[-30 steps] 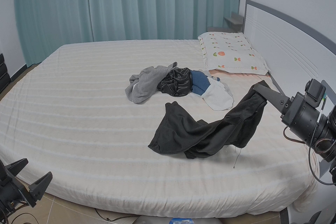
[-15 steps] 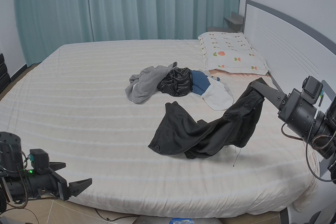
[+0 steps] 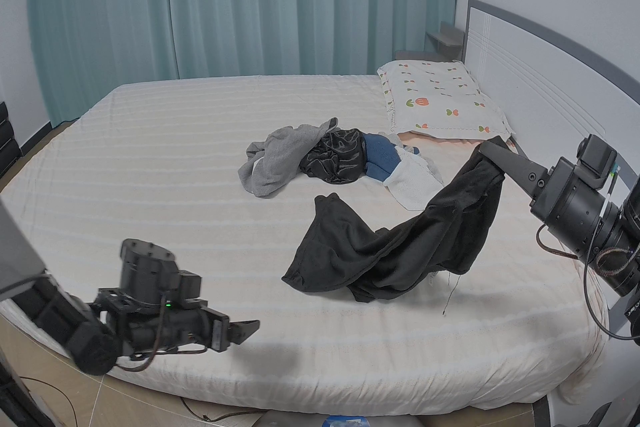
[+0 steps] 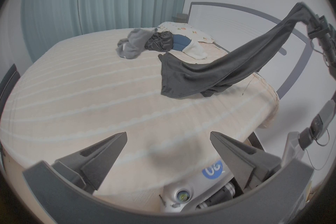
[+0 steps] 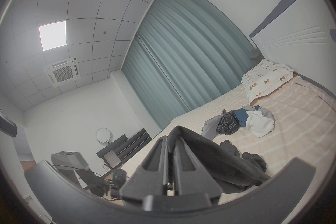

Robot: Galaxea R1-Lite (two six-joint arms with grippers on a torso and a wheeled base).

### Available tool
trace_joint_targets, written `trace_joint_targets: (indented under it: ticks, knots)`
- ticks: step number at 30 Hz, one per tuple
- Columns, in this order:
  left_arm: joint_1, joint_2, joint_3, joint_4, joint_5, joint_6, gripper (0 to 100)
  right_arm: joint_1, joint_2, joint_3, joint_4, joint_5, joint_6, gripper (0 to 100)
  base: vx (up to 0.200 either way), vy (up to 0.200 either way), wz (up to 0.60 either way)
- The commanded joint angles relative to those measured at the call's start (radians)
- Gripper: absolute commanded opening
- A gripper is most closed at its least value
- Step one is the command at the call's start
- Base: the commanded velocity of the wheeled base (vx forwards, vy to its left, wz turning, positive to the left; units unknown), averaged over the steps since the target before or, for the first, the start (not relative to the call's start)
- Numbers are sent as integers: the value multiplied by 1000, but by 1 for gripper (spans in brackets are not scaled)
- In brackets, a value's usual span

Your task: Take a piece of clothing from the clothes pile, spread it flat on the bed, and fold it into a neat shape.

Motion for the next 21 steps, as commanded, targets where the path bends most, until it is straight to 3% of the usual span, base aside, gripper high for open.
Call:
trace_joint_targets:
  ticks: [1, 8, 21]
  knots:
    - [-151, 415, -254, -127, 53, -85, 100, 0, -4, -14, 0, 0, -4, 0, 0, 0, 0]
    - [-172, 561, -464, -133, 51, -72, 100, -2, -9, -14, 0, 2, -4, 0, 0, 0, 0]
    - [-160, 645, -628, -124, 43, -71, 100, -31, -9, -50, 2, 14, -4, 0, 0, 0, 0]
